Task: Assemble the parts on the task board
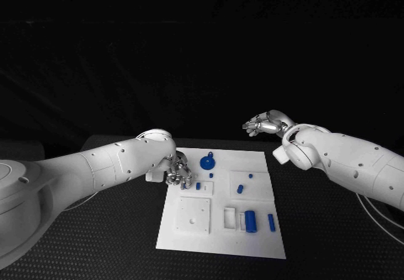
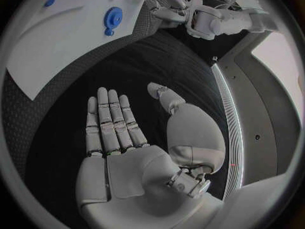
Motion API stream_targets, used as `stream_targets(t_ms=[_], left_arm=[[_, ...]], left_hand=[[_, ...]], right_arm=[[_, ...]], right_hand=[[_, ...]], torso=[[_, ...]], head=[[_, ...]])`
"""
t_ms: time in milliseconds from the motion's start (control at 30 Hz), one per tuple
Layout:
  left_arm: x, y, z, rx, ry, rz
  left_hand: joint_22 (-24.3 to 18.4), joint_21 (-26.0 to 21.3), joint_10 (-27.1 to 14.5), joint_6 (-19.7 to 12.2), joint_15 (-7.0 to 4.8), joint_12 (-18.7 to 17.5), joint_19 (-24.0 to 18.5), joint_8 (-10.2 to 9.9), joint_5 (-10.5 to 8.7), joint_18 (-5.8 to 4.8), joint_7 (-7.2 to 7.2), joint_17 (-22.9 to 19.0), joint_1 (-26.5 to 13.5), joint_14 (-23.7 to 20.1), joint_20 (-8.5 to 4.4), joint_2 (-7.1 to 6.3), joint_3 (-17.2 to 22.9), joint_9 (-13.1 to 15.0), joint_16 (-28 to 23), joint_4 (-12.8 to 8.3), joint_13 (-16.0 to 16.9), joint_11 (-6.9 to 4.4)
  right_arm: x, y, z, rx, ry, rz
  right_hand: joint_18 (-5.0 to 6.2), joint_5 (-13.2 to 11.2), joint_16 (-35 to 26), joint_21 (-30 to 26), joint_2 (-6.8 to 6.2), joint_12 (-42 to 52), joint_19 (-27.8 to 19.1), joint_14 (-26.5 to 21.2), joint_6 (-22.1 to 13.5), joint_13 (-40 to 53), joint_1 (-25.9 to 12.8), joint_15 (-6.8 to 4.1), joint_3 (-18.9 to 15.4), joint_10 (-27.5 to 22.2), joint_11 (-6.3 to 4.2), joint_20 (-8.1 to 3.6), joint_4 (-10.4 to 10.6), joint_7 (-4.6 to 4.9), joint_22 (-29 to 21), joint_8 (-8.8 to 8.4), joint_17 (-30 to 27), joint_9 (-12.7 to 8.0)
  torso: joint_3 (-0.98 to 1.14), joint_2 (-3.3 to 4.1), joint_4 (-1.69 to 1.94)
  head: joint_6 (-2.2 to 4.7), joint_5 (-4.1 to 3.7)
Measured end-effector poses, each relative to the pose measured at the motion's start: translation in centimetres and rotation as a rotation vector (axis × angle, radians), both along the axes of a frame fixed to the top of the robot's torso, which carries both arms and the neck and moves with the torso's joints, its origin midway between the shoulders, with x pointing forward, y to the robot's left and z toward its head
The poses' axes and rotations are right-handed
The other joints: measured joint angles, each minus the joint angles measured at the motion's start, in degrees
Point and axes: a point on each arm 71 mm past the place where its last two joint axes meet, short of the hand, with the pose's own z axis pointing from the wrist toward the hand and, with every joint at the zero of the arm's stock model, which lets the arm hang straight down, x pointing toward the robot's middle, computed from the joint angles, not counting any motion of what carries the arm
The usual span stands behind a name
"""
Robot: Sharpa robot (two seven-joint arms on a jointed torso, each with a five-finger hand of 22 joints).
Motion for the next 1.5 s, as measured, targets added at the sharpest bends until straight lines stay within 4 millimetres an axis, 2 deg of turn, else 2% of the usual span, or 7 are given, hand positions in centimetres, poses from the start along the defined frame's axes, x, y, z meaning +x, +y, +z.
stream_targets(t_ms=[400,533,767,1133,1300,1433,1500], left_arm=[[0.07,-0.18,0.03,0.010,-0.001,-0.004],[0.09,-0.19,0.03,0.012,0.000,-0.001],[0.07,-0.25,0.01,0.010,0.003,0.007],[0.06,-0.38,-0.05,0.017,0.004,0.013],[0.03,-0.44,-0.12,0.020,0.005,0.013],[0.02,-0.49,-0.17,0.023,0.006,0.013],[-0.01,-0.50,-0.25,0.024,0.007,0.014]], left_hand=[[0.0,0.0,0.0,0.0,0.01,0.0,0.0,0.2,-0.01,0.00,0.00,0.0,0.0,0.0,0.00,0.00,0.0,0.1,0.0,0.0,0.0,0.03],[0.0,0.0,0.0,0.0,0.01,0.0,0.0,0.2,-0.66,0.00,0.02,0.0,0.0,0.0,0.00,0.02,0.0,0.4,0.0,0.0,0.0,0.03],[0.0,0.0,0.0,0.4,0.01,0.2,0.2,0.5,-3.07,0.00,0.42,-0.1,-1.4,0.0,-0.22,0.77,0.5,1.4,0.0,0.3,-0.1,0.03],[0.0,0.0,0.2,0.9,-0.21,0.3,0.2,0.6,-3.32,0.00,0.85,-0.1,-3.5,0.2,-0.21,0.69,1.6,2.2,0.0,0.2,-0.1,-0.17],[0.0,0.0,0.2,0.9,-0.21,0.5,0.2,0.7,-3.32,0.00,0.85,-0.1,-4.4,0.2,-0.21,0.44,1.2,2.5,0.0,0.9,-0.1,-0.17],[0.0,0.0,0.2,1.1,-0.21,0.5,0.2,0.8,-4.13,0.01,0.62,-0.1,-5.1,0.3,-0.21,-0.29,1.0,2.7,0.0,1.7,-0.2,-0.18],[0.0,0.0,0.3,2.5,-0.22,0.5,0.2,1.0,-6.19,0.01,-0.58,-0.2,-5.8,0.3,-0.21,-0.76,0.9,3.0,0.0,2.5,-0.2,-0.31]], right_arm=[[-0.01,-0.03,0.00,0.000,0.000,0.000],[-0.02,-0.05,0.00,0.000,0.000,0.000],[-0.02,-0.11,0.00,0.000,0.000,-0.001],[-0.03,-0.11,0.01,0.000,0.000,-0.001],[-0.03,-0.12,0.01,0.000,0.000,-0.001],[-0.04,-0.10,0.01,0.000,0.000,0.000],[-0.04,-0.09,0.01,0.000,0.000,0.000]], right_hand=[[0.00,0.0,0.0,0.0,0.00,0.0,0.0,0.0,0.0,0.0,0.0,0.00,-0.2,0.0,0.00,0.00,-0.2,0.00,0.1,0.00,0.0,0.0],[0.00,0.0,0.0,0.0,0.00,0.0,0.0,0.0,0.0,0.0,0.0,0.00,-0.2,0.0,0.00,0.00,-0.2,0.00,0.0,0.00,0.0,0.0],[0.00,0.0,0.0,0.0,0.00,0.0,0.0,0.0,0.0,0.0,0.0,0.00,-0.2,0.0,0.00,0.00,-0.2,0.00,0.0,-0.01,0.0,0.0],[-0.01,0.0,0.0,0.0,0.00,0.0,0.0,0.0,0.0,0.0,0.0,0.00,-0.2,0.0,0.00,0.00,-0.2,0.00,0.1,-0.01,0.0,0.0],[0.00,0.0,0.0,0.0,0.00,0.0,0.0,0.0,0.0,0.0,0.0,0.00,-0.2,0.0,0.00,0.00,-0.2,0.00,0.1,-0.01,0.1,0.0],[0.00,0.0,0.0,0.0,0.00,0.0,0.0,0.0,0.0,0.0,0.0,0.00,-0.2,0.0,0.00,0.00,-0.2,0.00,0.1,-0.01,0.1,0.0],[0.00,0.0,0.0,0.0,0.00,0.0,0.0,0.0,0.0,0.0,0.0,0.00,-0.2,0.0,0.00,0.00,-0.2,0.00,0.2,-0.01,0.1,0.0]], torso=[[0.01,0.01,0.03],[-0.01,-0.01,0.03],[-0.01,-0.02,0.04],[0.00,-0.02,0.00],[0.02,-0.02,-0.02],[0.02,-0.01,-0.02],[0.02,-0.01,-0.02]], head=[[-0.02,-0.02],[-0.14,0.02],[-0.14,0.04],[-0.14,0.02],[-0.08,-0.04],[-0.08,-0.06],[-0.09,-0.05]])
